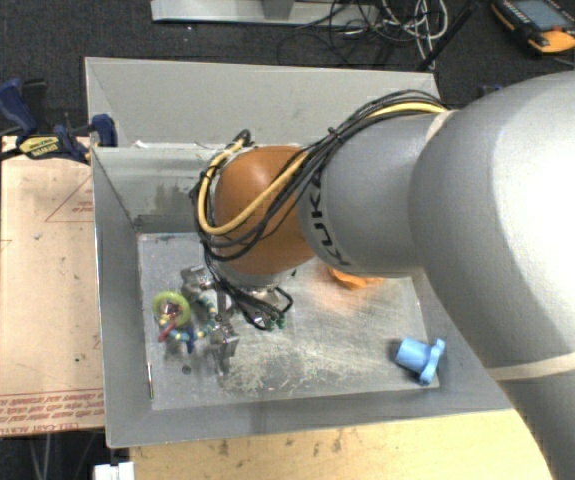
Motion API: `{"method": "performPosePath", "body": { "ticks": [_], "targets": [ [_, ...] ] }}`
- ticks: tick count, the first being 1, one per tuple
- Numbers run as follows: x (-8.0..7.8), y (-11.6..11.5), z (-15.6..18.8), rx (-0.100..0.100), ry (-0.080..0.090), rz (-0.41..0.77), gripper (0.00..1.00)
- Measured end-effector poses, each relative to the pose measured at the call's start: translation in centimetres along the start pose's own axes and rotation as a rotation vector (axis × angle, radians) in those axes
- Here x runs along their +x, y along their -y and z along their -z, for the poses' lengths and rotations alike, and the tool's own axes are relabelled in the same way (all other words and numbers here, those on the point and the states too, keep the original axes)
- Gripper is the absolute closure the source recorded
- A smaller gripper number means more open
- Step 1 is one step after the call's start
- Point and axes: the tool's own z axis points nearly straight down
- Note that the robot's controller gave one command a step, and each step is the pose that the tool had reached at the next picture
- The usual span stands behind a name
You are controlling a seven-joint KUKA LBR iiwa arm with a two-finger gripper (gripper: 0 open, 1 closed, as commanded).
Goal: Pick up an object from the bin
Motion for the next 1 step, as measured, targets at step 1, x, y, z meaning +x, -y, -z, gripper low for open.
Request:
{"method": "performPosePath", "body": {
  "ticks": [1],
  "targets": [
    [-0.35,0.51,-0.44,-0.001,0.001,-0.030,0.00]
  ]
}}
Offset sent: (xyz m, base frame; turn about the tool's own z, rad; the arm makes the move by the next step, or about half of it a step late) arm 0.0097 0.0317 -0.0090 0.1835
